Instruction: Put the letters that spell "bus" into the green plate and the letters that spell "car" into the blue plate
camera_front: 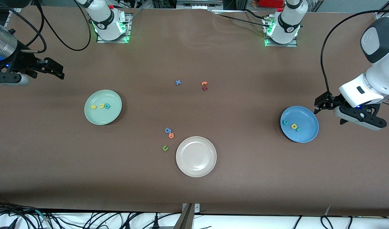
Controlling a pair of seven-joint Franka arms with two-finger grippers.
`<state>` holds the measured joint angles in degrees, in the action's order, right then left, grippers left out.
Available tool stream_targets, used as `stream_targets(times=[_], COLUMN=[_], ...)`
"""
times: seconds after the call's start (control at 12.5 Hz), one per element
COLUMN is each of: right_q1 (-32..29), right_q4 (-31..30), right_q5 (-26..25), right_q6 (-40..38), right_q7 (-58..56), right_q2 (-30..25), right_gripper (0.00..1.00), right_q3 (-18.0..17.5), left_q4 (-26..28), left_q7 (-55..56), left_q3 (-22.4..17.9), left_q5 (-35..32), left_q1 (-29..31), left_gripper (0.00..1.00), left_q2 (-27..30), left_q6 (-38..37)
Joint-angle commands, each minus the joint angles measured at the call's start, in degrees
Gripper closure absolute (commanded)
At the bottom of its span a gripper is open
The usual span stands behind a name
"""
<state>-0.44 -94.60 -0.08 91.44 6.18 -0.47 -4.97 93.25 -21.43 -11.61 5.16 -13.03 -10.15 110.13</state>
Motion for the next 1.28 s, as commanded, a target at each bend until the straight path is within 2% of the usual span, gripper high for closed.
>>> stream_targets(times=[0.0, 0.32, 1.04, 1.12, 1.2], right_q1=[-0.79, -0.79, -0.79, -0.79, -0.79], right_q4=[-0.59, -0.59, -0.59, -0.59, -0.59], right_q5=[-0.36, -0.36, -0.27, -0.27, -0.27], right_q6=[-0.3, -0.3, -0.3, -0.3, -0.3], right_q7=[-0.2, -0.2, -0.29, -0.2, -0.2], right_q2=[-1.02, -1.02, -1.02, -1.02, -1.02], right_gripper=[0.0, 0.0, 0.0, 0.0, 0.0], right_q3=[-0.74, -0.74, -0.66, -0.66, -0.66], left_q4=[-1.84, -1.67, 3.42, 5.17, 7.02], left_q7=[4.27, 25.33, 27.32, 27.32, 27.24], left_q3=[-0.25, 0.27, 0.97, 2.63, 6.13], left_q5=[-0.24, -0.15, 0.29, 0.2, 0.29], left_q1=[1.6, 2.56, 6.52, 8.52, 12.11], left_gripper=[0.0, 0.0, 0.0, 0.0, 0.0], left_q2=[-0.04, 1.18, 8.39, 9.7, 11.1], left_q6=[-3.77, -6.51, -6.95, -6.95, -6.77])
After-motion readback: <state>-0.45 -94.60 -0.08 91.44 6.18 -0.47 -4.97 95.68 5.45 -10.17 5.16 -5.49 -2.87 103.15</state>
